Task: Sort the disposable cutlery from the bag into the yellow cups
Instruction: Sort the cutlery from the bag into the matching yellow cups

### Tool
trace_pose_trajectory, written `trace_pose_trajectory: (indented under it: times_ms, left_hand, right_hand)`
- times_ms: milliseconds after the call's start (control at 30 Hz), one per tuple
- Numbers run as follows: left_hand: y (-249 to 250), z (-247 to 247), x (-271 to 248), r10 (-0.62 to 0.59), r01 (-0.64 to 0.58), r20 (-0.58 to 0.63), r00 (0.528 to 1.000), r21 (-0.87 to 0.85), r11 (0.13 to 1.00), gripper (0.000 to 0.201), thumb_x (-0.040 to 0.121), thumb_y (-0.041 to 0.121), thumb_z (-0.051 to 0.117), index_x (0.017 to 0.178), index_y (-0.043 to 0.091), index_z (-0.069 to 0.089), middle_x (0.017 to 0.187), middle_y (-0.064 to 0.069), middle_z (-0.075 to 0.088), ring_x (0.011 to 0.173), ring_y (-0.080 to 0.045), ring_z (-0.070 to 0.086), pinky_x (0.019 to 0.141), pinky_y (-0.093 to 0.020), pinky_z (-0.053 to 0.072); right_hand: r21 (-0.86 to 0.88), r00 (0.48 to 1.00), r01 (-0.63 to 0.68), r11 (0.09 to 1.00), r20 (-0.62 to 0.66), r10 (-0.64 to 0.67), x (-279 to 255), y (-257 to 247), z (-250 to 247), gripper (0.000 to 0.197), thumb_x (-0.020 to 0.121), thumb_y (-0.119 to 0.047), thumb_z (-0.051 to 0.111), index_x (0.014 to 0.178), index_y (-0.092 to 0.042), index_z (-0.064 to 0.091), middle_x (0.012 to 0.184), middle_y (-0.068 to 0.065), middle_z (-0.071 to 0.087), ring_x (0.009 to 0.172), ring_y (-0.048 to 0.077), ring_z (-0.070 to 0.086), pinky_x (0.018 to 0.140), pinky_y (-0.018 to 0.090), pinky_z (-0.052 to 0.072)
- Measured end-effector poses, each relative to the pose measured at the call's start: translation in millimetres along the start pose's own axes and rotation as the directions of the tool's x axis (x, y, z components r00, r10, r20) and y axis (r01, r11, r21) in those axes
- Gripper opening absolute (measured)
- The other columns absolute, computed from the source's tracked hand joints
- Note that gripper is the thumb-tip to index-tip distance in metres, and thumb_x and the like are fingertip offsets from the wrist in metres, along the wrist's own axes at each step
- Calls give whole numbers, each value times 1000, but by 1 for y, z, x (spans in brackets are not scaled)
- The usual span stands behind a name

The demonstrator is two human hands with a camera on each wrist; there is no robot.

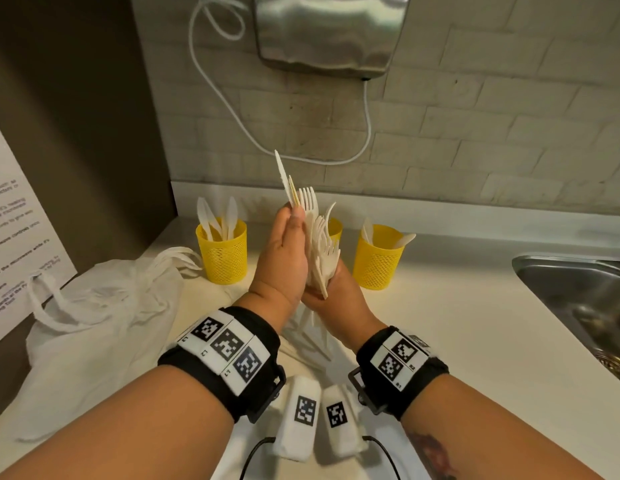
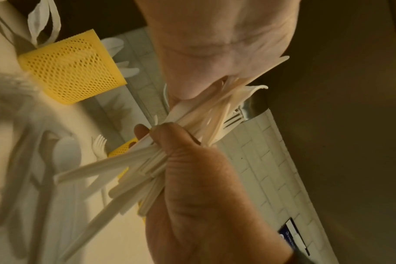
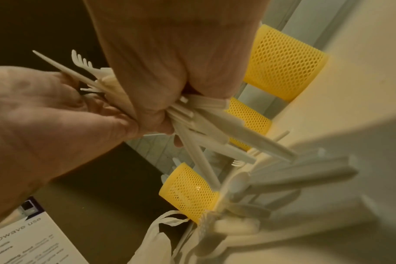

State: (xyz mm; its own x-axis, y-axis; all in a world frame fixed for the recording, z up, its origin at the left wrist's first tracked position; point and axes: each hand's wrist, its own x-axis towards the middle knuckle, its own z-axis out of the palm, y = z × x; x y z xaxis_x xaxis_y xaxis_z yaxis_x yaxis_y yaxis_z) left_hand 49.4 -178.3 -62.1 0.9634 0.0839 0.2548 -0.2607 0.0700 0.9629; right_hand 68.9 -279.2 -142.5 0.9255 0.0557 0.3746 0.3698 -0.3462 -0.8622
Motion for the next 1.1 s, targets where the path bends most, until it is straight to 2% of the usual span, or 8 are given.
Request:
trace_pose_trajectory:
  times_ms: [33, 167, 267, 367, 533, 867, 1000, 1100]
  left_hand:
    - [-4, 0, 0, -20, 21, -23, 1000, 28, 999, 48, 93, 62, 31, 123, 35, 57, 119, 7, 67, 114, -12, 61, 106, -44, 45]
    - [-19, 0, -7, -72, 64, -84, 994, -96, 993, 97, 66, 93, 35, 139, 30, 47, 130, 2, 63, 121, -15, 58, 109, -44, 42]
    - [-22, 7, -13, 7, -9, -88, 996, -25, 1000, 81, 79, 57, 65, 146, 22, 33, 140, 0, 53, 127, -16, 53, 110, -38, 41]
    - [-27, 5, -9, 39, -20, -160, 986, 117, 993, 46, 96, 25, 58, 139, 19, 42, 132, 0, 59, 120, -19, 58, 105, -37, 46]
    - [-29, -1, -6, 54, -24, -188, 981, 160, 987, 11, 103, 28, 41, 111, 29, 50, 110, 6, 63, 104, -17, 61, 87, -27, 44]
    - [-38, 7, -5, 234, -172, -284, 930, 228, 958, 14, 100, 24, 49, 98, 14, 39, 100, -3, 55, 88, -16, 54, 68, -3, 41]
    - [-39, 5, -4, 238, -165, -276, 931, 262, 951, 13, 100, 23, 51, 100, 14, 41, 91, 7, 53, 80, -9, 55, 69, -18, 45]
    - [-42, 1, -4, 161, -118, -185, 969, 223, 968, 37, 92, 20, 65, 121, 11, 44, 110, 6, 57, 98, -8, 58, 77, -8, 47]
  right_hand:
    - [-20, 1000, 0, 1000, 12, 0, 0, 5, 3, 65, 74, -13, 74, 133, -19, 48, 115, -4, 65, 104, 15, 61, 91, 41, 51]
    - [-52, 999, 35, 998, 5, -35, 2, 2, 8, 58, 81, -16, 73, 132, -28, 49, 117, -13, 64, 104, 4, 60, 87, 28, 50]
    - [28, 997, 74, 997, 18, -75, 5, -14, 13, 26, 97, -27, 54, 121, -39, 54, 113, -16, 65, 108, 1, 60, 94, 27, 51]
    - [73, 999, 26, 997, 22, -28, 6, -8, 16, 30, 94, -34, 55, 124, -39, 54, 115, -13, 66, 110, 6, 61, 97, 38, 51]
    - [28, 999, 25, 999, 26, -26, 12, 8, 17, 52, 85, -39, 66, 133, -34, 48, 122, -14, 64, 113, 6, 60, 97, 42, 51]
    - [56, 1000, -12, 998, -15, 13, 16, 10, 18, 46, 88, -46, 58, 129, -30, 50, 114, -6, 66, 108, 13, 63, 93, 48, 52]
    - [48, 1000, 2, 999, -29, -1, 14, 7, 17, 40, 88, -35, 62, 126, -28, 52, 112, -6, 67, 106, 11, 63, 92, 46, 52]
    - [68, 997, 44, 997, -72, -39, 16, 4, 13, 43, 91, -20, 63, 132, -26, 50, 118, -6, 64, 111, 10, 61, 97, 40, 51]
